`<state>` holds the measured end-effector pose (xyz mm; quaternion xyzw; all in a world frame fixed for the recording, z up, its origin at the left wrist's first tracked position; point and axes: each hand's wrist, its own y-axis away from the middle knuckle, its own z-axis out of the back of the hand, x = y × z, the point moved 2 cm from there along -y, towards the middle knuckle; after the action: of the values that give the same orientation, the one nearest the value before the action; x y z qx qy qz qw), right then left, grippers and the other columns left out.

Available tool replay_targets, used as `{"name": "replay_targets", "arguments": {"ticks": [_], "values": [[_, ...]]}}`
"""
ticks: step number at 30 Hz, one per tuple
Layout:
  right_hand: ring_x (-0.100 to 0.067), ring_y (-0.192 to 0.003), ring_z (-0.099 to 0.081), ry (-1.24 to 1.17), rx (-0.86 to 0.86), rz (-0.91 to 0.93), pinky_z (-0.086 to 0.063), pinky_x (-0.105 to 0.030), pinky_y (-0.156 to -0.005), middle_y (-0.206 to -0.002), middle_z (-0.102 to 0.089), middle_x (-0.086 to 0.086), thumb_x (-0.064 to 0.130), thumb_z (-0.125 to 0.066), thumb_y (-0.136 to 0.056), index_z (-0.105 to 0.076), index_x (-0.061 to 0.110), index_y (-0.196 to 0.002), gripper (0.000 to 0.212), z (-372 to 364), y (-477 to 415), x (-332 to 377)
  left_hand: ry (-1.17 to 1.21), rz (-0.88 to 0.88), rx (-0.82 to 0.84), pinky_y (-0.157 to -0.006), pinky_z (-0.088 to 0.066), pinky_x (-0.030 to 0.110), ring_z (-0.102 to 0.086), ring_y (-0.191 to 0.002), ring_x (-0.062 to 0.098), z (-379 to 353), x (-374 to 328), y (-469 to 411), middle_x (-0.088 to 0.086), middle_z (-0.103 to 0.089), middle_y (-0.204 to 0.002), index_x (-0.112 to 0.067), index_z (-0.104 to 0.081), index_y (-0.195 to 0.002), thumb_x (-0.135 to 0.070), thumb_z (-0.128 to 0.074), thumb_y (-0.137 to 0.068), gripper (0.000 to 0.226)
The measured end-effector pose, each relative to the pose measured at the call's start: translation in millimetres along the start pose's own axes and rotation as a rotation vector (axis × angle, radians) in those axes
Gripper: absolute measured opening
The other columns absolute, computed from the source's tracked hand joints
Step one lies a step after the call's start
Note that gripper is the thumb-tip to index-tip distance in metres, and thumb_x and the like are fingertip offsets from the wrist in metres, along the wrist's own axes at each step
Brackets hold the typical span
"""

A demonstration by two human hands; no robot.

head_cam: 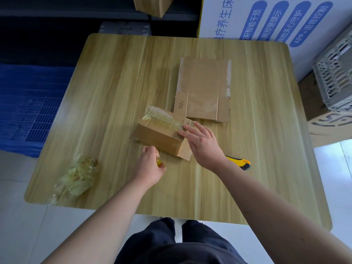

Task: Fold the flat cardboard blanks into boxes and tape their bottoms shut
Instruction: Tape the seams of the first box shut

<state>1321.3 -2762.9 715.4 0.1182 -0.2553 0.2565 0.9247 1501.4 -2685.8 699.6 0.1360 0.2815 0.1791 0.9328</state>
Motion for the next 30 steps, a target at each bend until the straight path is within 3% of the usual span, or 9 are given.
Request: {"name": "replay_targets", "arguments": {"ticks": [3, 6, 12, 18, 22, 25, 27, 29, 30], "values": [[-0.025, -0.147, -0.021, -0.009, -0.02, 0.004, -0.016, -0.042, -0.118, -0.15, -0.043, 0.006, 0.02, -0.033, -0.102, -0.053, 0.031, -0.136, 0.041, -1.3, 1.8, 1.6, -0.082, -0.103, 0.028, -0.063, -0.043, 0.035, -0.053, -0.074, 0.031, -2.1, 1.8, 2.1, 0.006, -0.039, -0.1, -0.012, -0.044, -0.09, -0.018, -0.069, -0.078, 0.029], [-0.025, -0.146, -0.023, -0.038, -0.036, -0.018, -0.017, -0.043, -0.117, -0.146, -0.046, 0.008, 0.029, -0.032, -0.098, -0.058, 0.032, -0.132, 0.042, -4.2, 4.2, 3.9, -0.133, -0.257, 0.057, -0.074, -0.05, 0.039, -0.056, -0.077, 0.029, -6.3, 2.7, 3.2, 0.005, -0.04, -0.101, -0.013, -0.054, -0.077, -0.027, -0.062, -0.082, 0.017], [-0.028, -0.141, -0.031, -0.047, -0.064, -0.027, -0.023, -0.047, -0.114, -0.136, -0.053, 0.01, 0.039, -0.033, -0.095, -0.067, 0.031, -0.12, 0.042, -14.4, 10.8, 9.7, -0.646, -0.541, 0.216, -0.092, -0.044, 0.039, -0.052, -0.11, 0.03, -6.9, -6.2, 12.1, 0.011, -0.047, -0.129, -0.009, -0.057, -0.116, -0.024, -0.041, -0.095, 0.03], [-0.028, -0.141, -0.031, -0.05, -0.075, -0.05, -0.022, -0.047, -0.115, -0.137, -0.052, 0.009, 0.038, -0.023, -0.093, -0.066, 0.03, -0.121, 0.051, -18.4, 13.9, 13.1, -0.374, -0.413, 0.314, -0.086, -0.05, 0.038, -0.061, -0.102, 0.034, -6.3, 11.4, 1.5, 0.013, -0.062, -0.111, -0.015, -0.064, -0.115, -0.016, -0.04, -0.088, 0.037], [-0.029, -0.141, -0.031, -0.055, -0.096, -0.05, -0.023, -0.048, -0.115, -0.137, -0.053, 0.008, 0.03, -0.033, -0.096, -0.067, 0.029, -0.121, 0.042, -19.4, 15.1, 13.1, -0.311, -0.359, 0.246, -0.08, -0.053, 0.042, -0.065, -0.094, 0.037, -10.6, 13.2, -4.4, 0.017, -0.069, -0.103, -0.021, -0.057, -0.129, -0.019, -0.049, -0.094, 0.036], [-0.028, -0.143, -0.027, -0.065, -0.1, -0.076, -0.019, -0.047, -0.116, -0.138, -0.053, 0.009, 0.038, -0.037, -0.096, -0.067, 0.03, -0.12, 0.039, -18.6, 14.7, 14.8, -0.343, -0.402, 0.174, -0.074, -0.053, 0.04, -0.066, -0.09, 0.036, -12.1, 11.0, -4.3, 0.013, -0.07, -0.097, -0.02, -0.062, -0.116, -0.023, -0.05, -0.094, 0.025], [-0.028, -0.143, -0.027, -0.051, -0.103, -0.072, -0.019, -0.048, -0.116, -0.137, -0.053, 0.009, 0.049, -0.038, -0.094, -0.067, 0.031, -0.119, 0.043, -17.1, 14.1, 15.5, -0.205, -0.408, 0.073, -0.068, -0.054, 0.041, -0.066, -0.081, 0.037, -5.1, 10.0, -3.8, 0.012, -0.07, -0.086, -0.018, -0.063, -0.104, -0.025, -0.054, -0.09, 0.018], [-0.028, -0.144, -0.026, -0.028, -0.09, -0.055, -0.019, -0.049, -0.116, -0.138, -0.053, 0.009, 0.046, -0.051, -0.091, -0.066, 0.032, -0.119, 0.035, -16.8, 14.4, 13.8, -0.091, -0.473, -0.117, -0.059, -0.053, 0.038, -0.065, -0.071, 0.033, 10.3, 6.3, -4.6, 0.007, -0.066, -0.075, -0.015, -0.062, -0.09, -0.024, -0.066, -0.081, 0.014], [-0.028, -0.144, -0.025, -0.015, -0.078, -0.046, -0.017, -0.049, -0.117, -0.139, -0.052, 0.009, 0.041, -0.058, -0.089, -0.066, 0.032, -0.12, 0.033, -16.7, 14.7, 13.1, -0.099, -0.518, -0.222, -0.062, -0.053, 0.036, -0.063, -0.075, 0.03, 21.4, 1.7, -5.9, 0.005, -0.065, -0.08, -0.014, -0.061, -0.091, -0.023, -0.074, -0.074, 0.023]]}}
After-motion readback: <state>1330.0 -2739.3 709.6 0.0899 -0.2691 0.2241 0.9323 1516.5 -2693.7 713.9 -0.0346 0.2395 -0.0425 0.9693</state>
